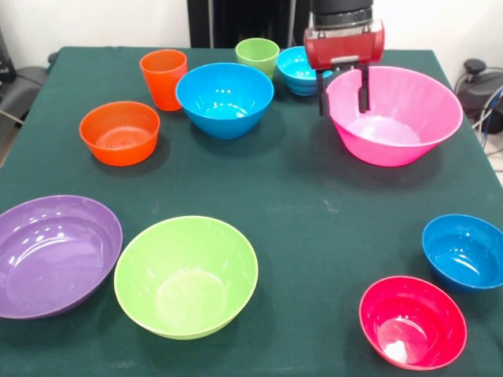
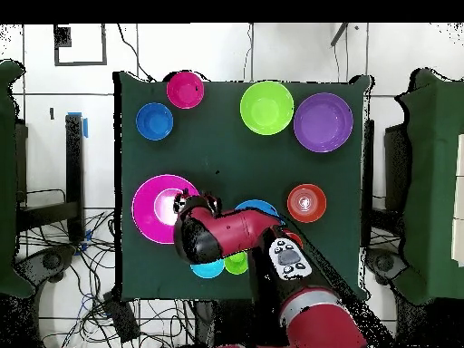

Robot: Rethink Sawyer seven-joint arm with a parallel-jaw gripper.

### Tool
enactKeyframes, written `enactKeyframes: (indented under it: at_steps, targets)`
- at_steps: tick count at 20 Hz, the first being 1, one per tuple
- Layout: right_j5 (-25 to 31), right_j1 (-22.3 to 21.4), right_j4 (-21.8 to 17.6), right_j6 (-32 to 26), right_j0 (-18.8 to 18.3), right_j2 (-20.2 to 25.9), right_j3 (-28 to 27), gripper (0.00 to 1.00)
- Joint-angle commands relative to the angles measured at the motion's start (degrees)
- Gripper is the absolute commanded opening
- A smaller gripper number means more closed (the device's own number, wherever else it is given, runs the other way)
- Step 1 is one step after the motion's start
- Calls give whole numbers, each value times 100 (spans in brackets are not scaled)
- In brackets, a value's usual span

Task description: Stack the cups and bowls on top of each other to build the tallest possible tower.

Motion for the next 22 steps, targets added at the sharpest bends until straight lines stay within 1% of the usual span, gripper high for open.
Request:
enactKeyframes:
  at_steps: [1,3,6,7,10,14,18,22]
  targets:
    - [-87,634,-337,121,3,468,-497,100]
    - [-143,740,-313,160,-36,508,-528,100]
    - [-134,721,-325,133,-6,469,-565,100]
    - [-96,687,-333,96,48,404,-611,100]
    - [9,546,-444,-110,473,-112,-970,100]
    - [-44,662,-537,-114,641,-337,-1201,100]
    - [-121,762,-621,-85,647,-348,-1311,100]
    - [-130,766,-696,-72,686,-379,-1365,100]
